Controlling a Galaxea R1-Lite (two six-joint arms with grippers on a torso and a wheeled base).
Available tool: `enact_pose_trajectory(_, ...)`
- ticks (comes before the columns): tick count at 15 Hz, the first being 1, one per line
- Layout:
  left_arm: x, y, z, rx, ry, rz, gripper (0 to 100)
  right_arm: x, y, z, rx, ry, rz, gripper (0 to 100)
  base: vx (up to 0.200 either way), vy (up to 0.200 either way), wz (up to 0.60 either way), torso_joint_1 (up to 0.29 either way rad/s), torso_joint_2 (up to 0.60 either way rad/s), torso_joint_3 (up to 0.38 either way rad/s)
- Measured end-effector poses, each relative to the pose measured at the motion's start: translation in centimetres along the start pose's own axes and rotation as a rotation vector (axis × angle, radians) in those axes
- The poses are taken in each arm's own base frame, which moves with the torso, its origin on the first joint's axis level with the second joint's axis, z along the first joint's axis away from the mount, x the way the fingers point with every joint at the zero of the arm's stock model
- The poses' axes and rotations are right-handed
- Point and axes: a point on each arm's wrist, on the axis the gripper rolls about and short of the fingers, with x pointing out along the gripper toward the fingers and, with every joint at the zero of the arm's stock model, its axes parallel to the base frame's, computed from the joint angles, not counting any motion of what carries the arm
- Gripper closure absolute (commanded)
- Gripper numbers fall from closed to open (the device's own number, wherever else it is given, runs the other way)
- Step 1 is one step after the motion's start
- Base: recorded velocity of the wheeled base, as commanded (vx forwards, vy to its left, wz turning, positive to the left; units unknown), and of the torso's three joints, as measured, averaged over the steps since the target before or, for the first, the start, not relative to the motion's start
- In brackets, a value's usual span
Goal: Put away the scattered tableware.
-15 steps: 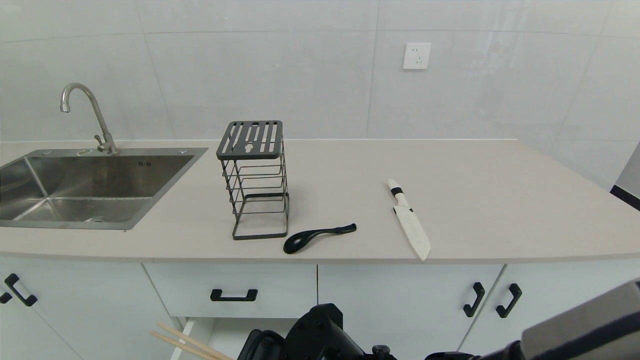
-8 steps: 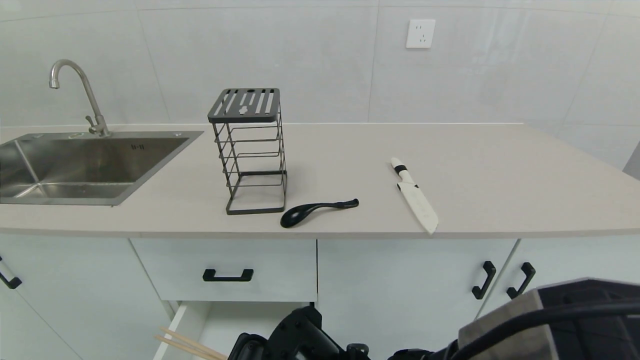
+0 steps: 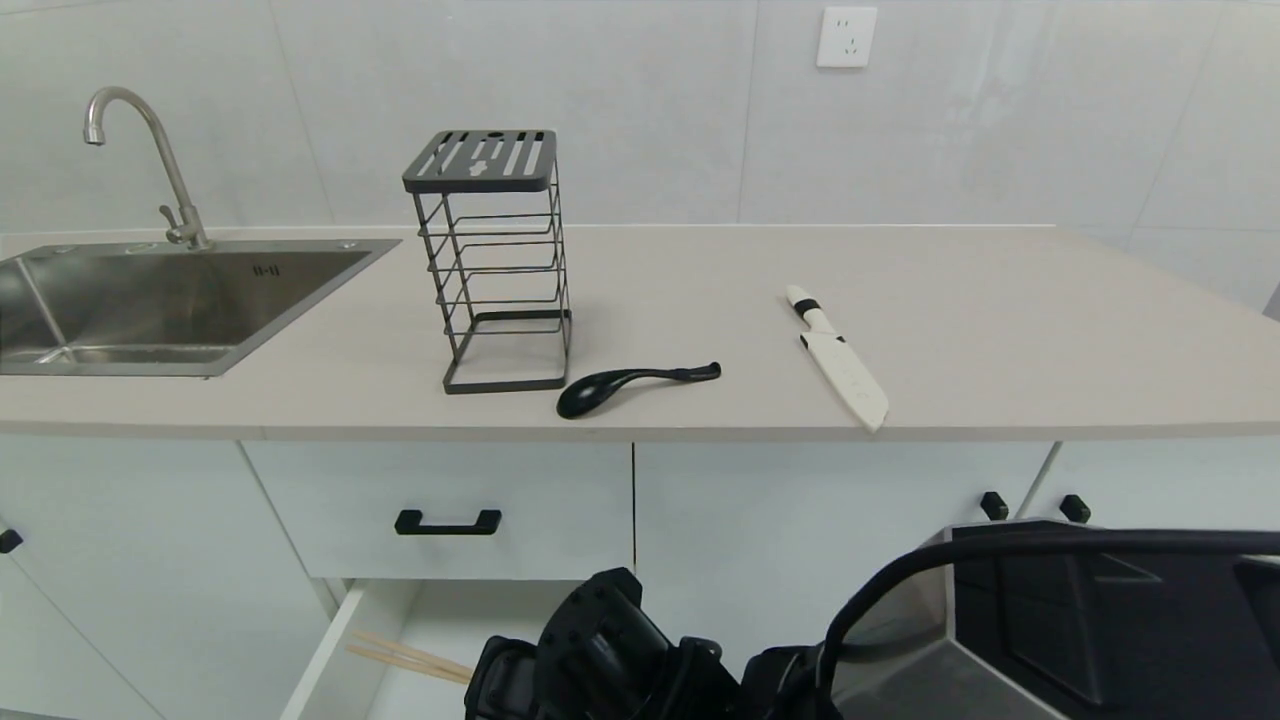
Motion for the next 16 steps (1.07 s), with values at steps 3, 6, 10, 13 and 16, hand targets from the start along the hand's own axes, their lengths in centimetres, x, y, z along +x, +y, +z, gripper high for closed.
enact_pose_trajectory(3, 0.0, 0.0, 0.0, 0.000, 0.000, 0.000, 0, 0.6, -0.9, 0.3, -0.074, -0.004, -0.036, 100, 0.000, 0.000, 0.00, 0.000, 0.00, 0.000)
enact_pose_trajectory(6, 0.0, 0.0, 0.0, 0.000, 0.000, 0.000, 0, 2.2, -1.2, 0.9, -0.161, -0.024, -0.048, 100, 0.000, 0.000, 0.00, 0.000, 0.00, 0.000)
enact_pose_trajectory(10, 0.0, 0.0, 0.0, 0.000, -0.001, 0.000, 0, 3.7, -1.0, 0.6, -0.164, -0.018, -0.040, 100, 0.000, 0.000, 0.00, -0.010, 0.04, 0.029)
enact_pose_trajectory(13, 0.0, 0.0, 0.0, 0.000, 0.001, 0.000, 0, 4.1, -0.8, 0.4, -0.164, -0.013, -0.036, 100, 0.000, 0.000, 0.00, -0.079, 0.31, 0.219)
enact_pose_trajectory(16, 0.0, 0.0, 0.0, 0.000, 0.000, 0.000, 0, 4.3, -1.5, 0.8, -0.153, -0.034, -0.039, 100, 0.000, 0.000, 0.00, -0.014, 0.08, 0.060)
